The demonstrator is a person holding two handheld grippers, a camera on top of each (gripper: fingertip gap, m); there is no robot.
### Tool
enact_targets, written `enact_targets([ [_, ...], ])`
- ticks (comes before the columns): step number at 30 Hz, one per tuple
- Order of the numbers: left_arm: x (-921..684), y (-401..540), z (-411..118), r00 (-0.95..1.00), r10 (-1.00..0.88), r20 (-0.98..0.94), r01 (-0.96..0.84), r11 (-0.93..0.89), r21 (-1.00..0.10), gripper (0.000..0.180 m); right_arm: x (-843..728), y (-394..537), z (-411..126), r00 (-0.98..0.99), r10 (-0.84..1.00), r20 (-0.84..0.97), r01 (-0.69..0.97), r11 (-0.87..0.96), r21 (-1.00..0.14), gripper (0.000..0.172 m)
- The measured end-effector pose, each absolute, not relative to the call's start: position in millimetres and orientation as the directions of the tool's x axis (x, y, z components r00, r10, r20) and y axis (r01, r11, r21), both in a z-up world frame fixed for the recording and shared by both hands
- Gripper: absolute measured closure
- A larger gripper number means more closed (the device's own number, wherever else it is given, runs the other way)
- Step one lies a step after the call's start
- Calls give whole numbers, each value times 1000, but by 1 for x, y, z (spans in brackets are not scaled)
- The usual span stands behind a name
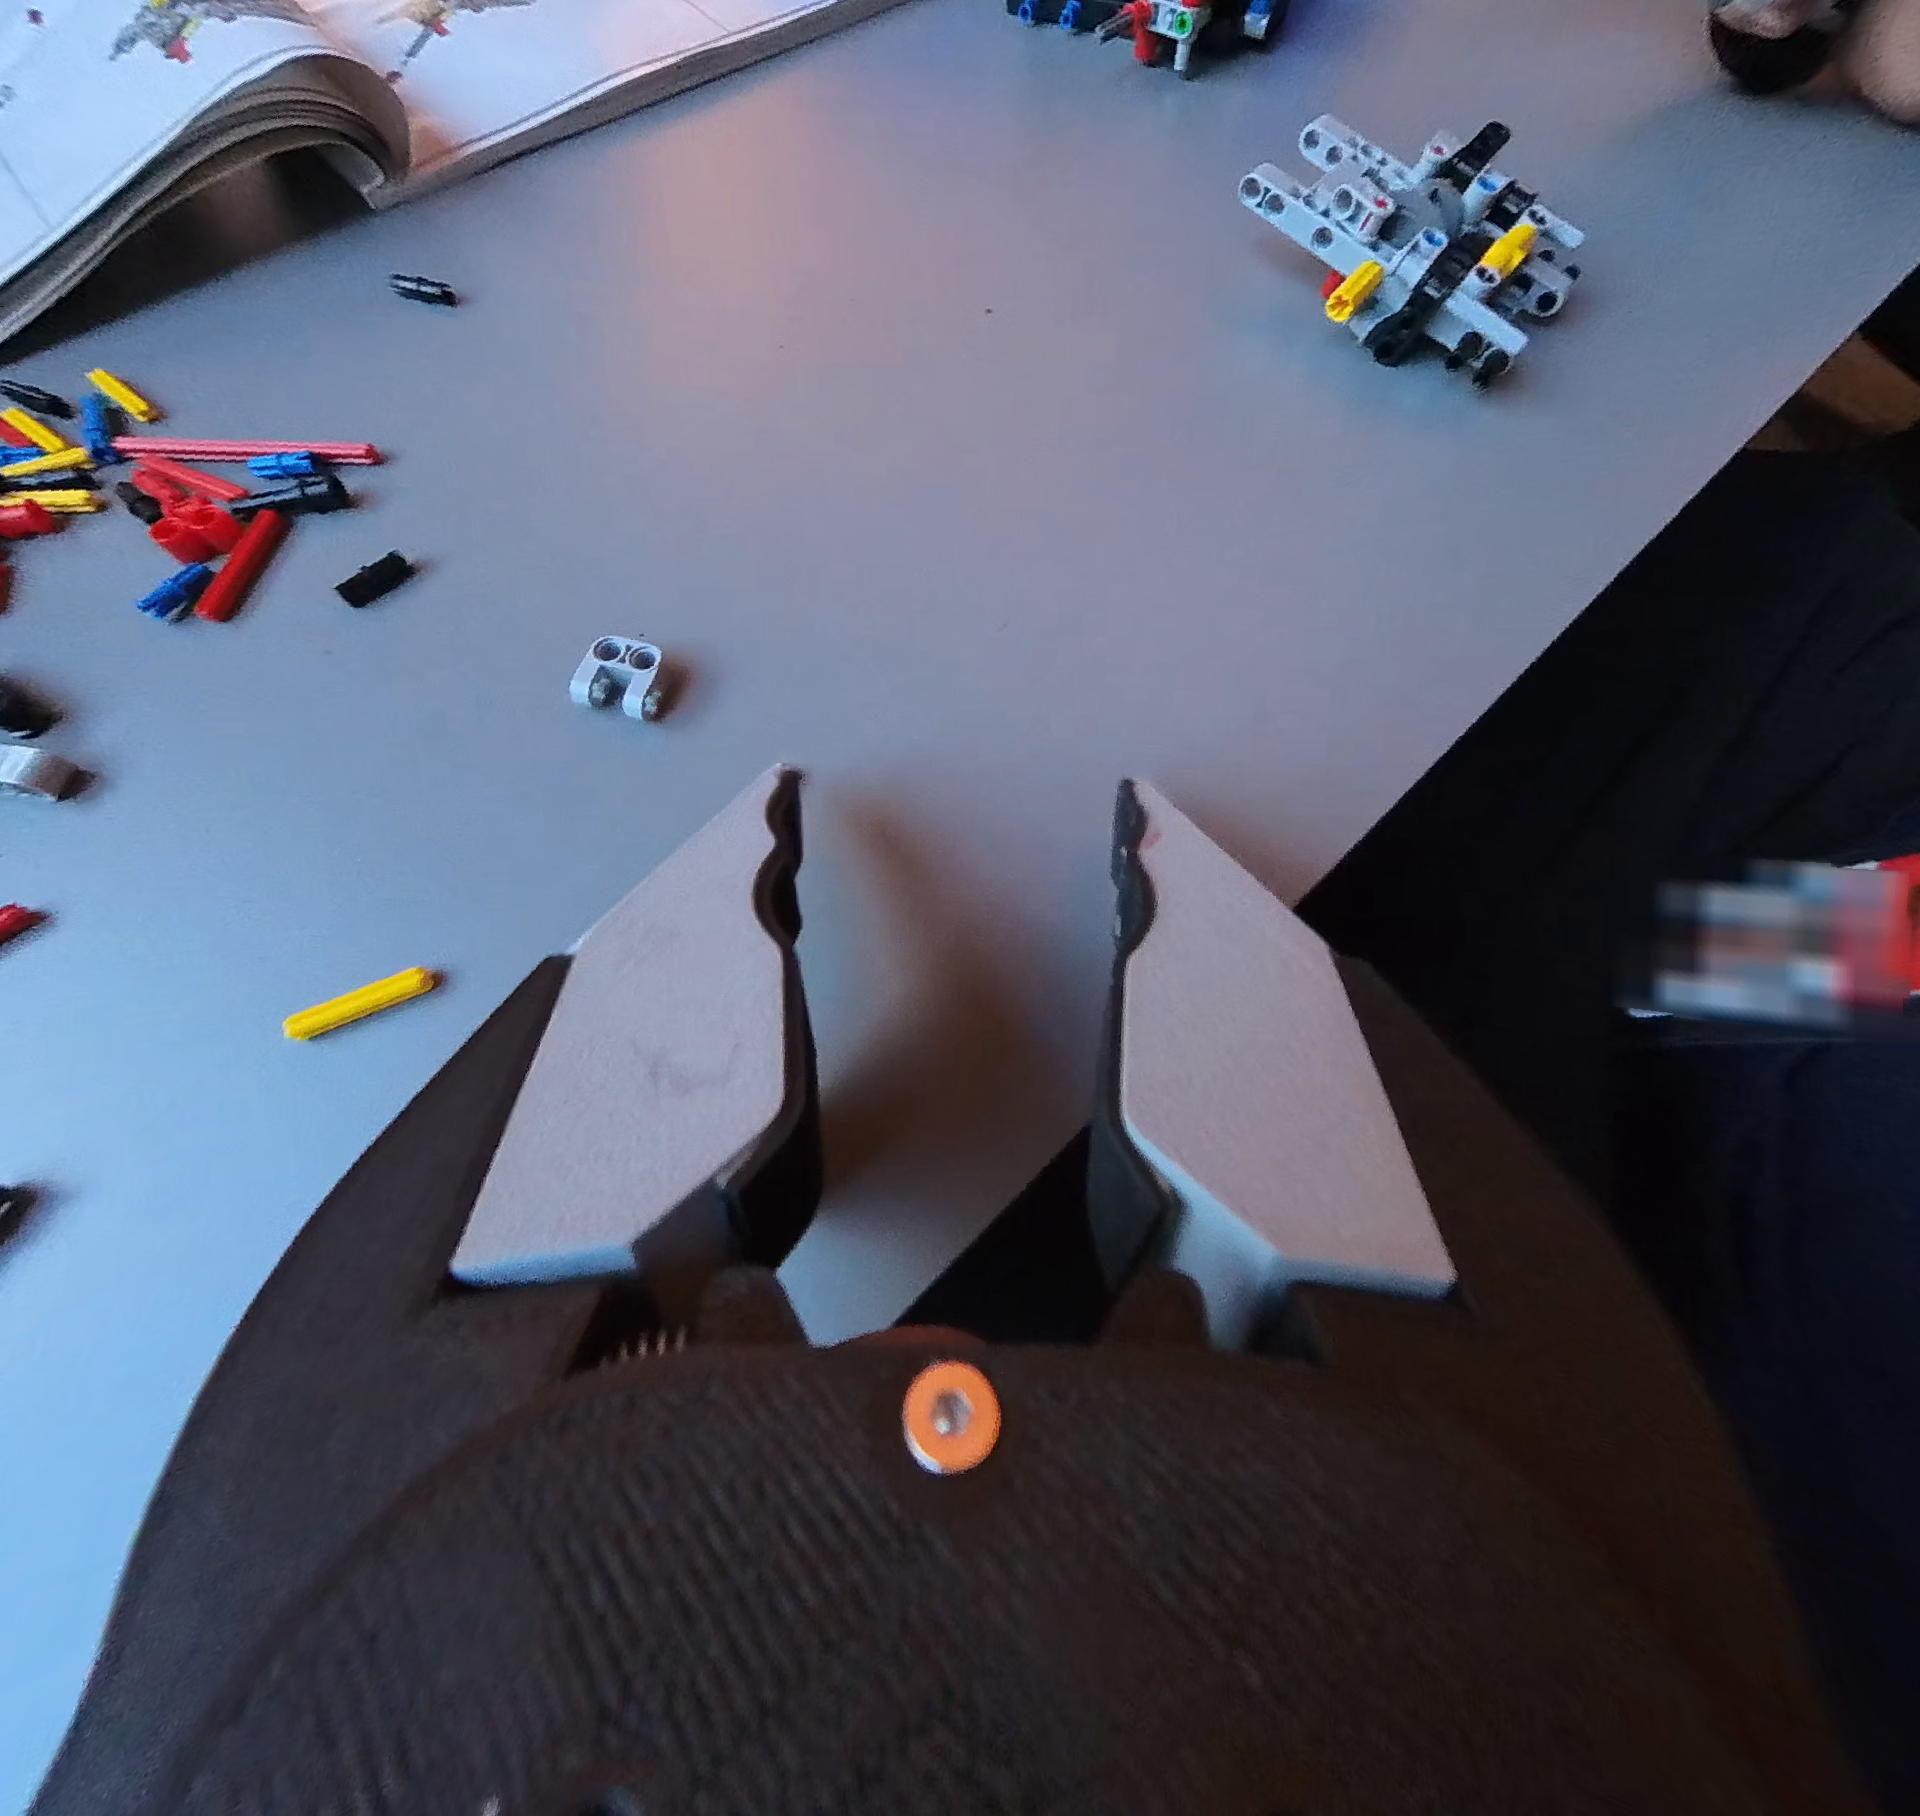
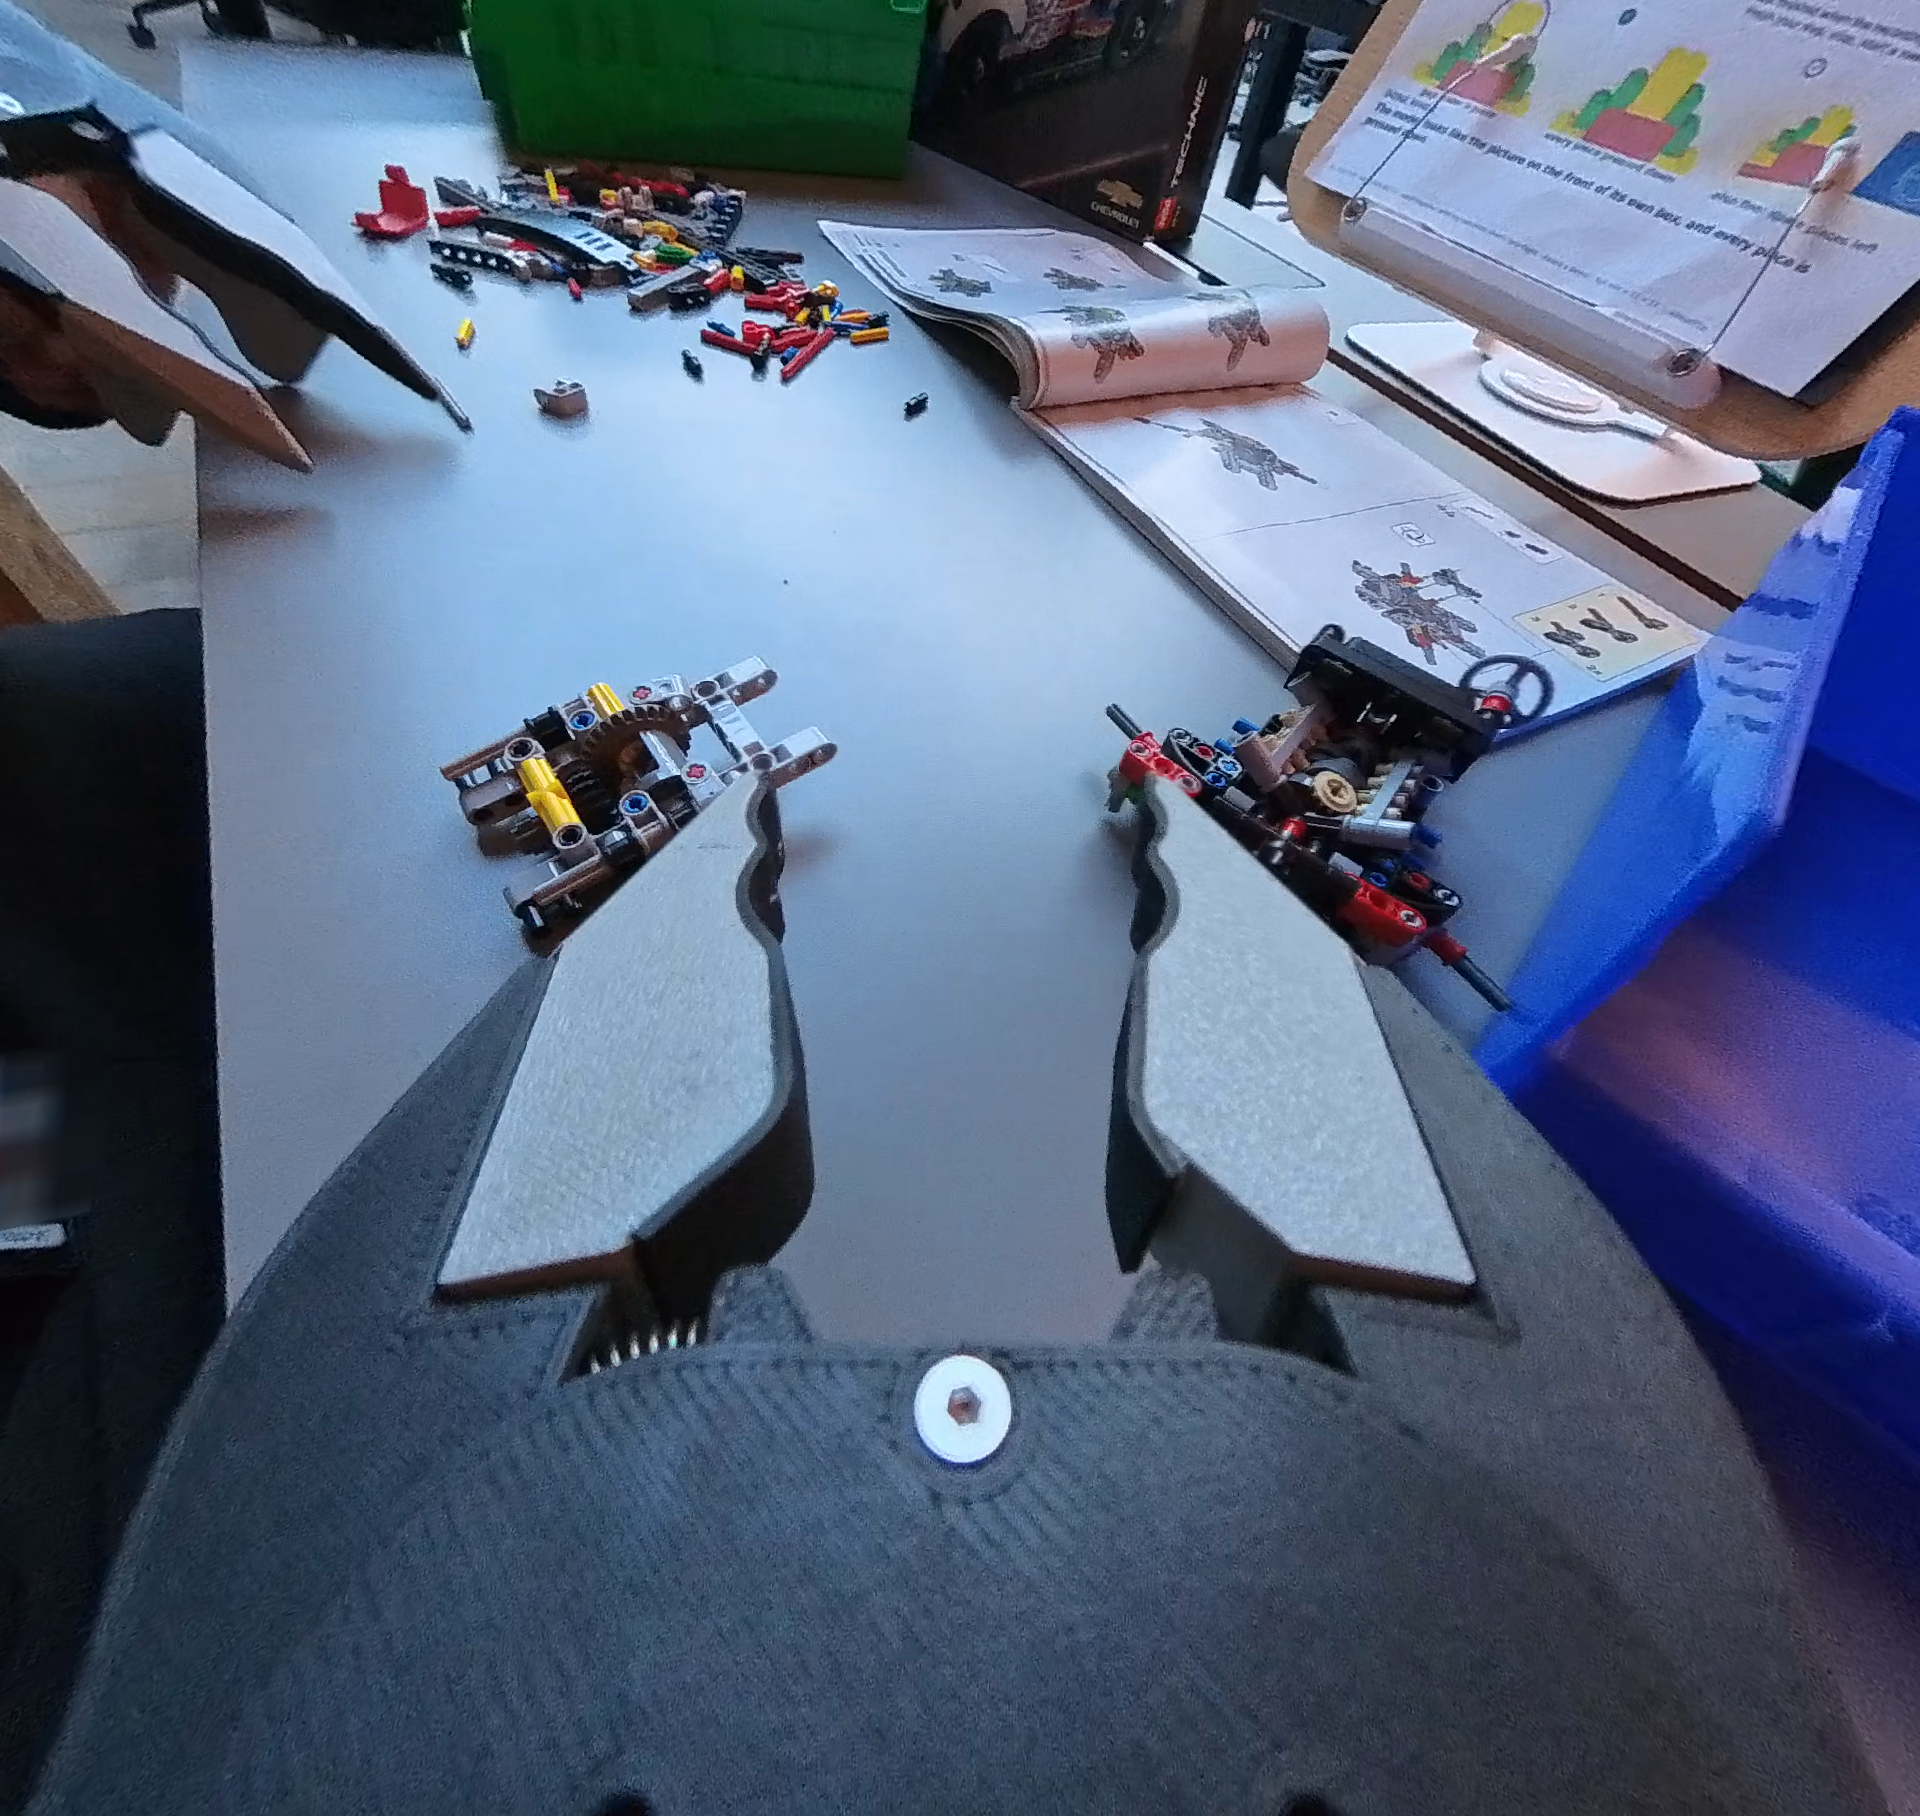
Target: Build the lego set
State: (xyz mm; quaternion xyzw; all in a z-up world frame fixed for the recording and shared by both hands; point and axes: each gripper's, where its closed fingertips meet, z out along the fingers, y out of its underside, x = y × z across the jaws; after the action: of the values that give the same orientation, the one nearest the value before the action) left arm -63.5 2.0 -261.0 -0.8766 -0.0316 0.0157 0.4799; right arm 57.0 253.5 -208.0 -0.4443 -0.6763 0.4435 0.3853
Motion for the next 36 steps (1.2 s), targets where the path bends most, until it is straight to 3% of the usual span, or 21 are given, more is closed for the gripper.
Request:
enact_targets([
  [8,-75,-11,-248,984,153,-90,-2,-496,-868,132,56,242,-214,-352,921,167,266,270,-926,111],
  [18,-108,-17,-253,962,274,2,142,-493,-858,142,52,234,-216,-399,904,152,265,273,-925,115],
  [28,-116,-12,-257,962,273,-5,130,-474,-871,147,50,235,-217,-406,905,129,281,258,-924,120],
  [34,-107,-8,-266,984,179,-6,101,-586,-804,152,49,235,-218,-391,907,157,275,278,-920,122],
  [36,-107,-7,-270,989,148,-9,88,-634,-768,164,49,235,-219,-392,908,149,286,274,-918,122],
])
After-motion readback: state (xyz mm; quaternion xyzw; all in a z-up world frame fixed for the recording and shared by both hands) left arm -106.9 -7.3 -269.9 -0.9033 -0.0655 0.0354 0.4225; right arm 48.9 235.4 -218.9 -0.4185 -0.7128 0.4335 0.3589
